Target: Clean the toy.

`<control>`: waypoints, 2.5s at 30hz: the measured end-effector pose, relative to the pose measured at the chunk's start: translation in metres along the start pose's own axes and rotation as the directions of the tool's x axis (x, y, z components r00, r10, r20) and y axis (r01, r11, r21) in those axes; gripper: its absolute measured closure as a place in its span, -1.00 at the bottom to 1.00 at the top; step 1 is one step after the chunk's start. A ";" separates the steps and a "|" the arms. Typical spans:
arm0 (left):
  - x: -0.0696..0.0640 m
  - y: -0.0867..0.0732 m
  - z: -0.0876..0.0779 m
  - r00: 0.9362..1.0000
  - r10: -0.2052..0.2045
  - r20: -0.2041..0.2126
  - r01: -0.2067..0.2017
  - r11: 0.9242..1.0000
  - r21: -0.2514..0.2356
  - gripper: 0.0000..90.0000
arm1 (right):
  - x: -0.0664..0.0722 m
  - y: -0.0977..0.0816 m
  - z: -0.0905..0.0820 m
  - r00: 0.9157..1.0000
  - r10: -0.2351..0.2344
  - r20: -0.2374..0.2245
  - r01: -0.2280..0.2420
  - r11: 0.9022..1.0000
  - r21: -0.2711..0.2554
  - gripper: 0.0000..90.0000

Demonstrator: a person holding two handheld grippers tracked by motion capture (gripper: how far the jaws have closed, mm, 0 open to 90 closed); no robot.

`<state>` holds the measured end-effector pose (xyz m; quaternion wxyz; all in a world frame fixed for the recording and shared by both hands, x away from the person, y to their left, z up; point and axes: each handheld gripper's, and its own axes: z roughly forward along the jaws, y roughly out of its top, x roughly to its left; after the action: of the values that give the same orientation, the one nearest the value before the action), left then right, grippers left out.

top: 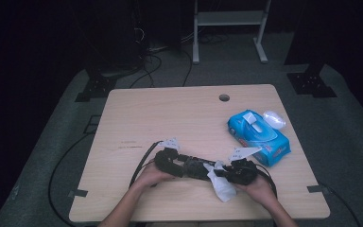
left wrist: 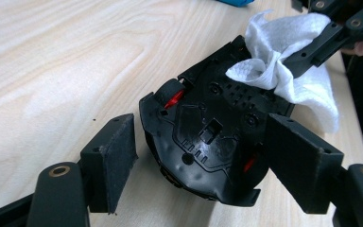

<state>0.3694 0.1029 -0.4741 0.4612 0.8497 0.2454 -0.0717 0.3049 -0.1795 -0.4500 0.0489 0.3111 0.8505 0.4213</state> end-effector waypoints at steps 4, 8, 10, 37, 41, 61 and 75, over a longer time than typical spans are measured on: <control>0.003 0.001 0.000 0.999 -0.025 0.036 0.024 0.999 0.021 -0.33 | 0.001 -0.001 0.000 1.000 -0.018 0.004 0.018 1.000 -0.005 0.89; 0.004 0.002 0.002 0.999 -0.028 0.037 0.027 0.999 0.044 -0.29 | 0.002 -0.001 0.000 0.999 -0.042 0.004 0.042 0.999 -0.009 0.89; 0.004 0.002 0.002 1.000 -0.015 0.027 0.014 0.998 0.056 -0.27 | 0.004 -0.002 0.000 0.999 -0.049 0.001 0.049 0.999 -0.015 0.89; 0.017 0.004 -0.001 0.987 -0.134 0.094 0.132 0.991 0.028 -0.07 | 0.008 -0.005 0.000 0.994 -0.099 0.041 0.100 0.995 -0.021 0.89; 0.013 0.008 0.003 0.992 -0.109 0.062 0.107 0.994 0.036 -0.07 | 0.010 -0.004 0.000 0.993 -0.112 0.038 0.113 0.993 -0.023 0.89; -0.001 -0.005 -0.003 0.998 -0.056 0.023 0.055 0.998 0.034 -0.15 | 0.011 -0.003 -0.003 0.995 -0.087 0.046 0.088 0.996 -0.025 0.88; -0.003 -0.006 0.004 0.996 -0.081 0.039 0.079 0.996 0.048 -0.30 | 0.012 -0.011 -0.004 0.998 -0.068 -0.010 0.068 0.997 -0.028 0.90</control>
<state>0.3647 0.1014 -0.4796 0.4430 0.8480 0.2681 -0.1130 0.2884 -0.1801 -0.4535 0.0627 0.2788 0.8550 0.4327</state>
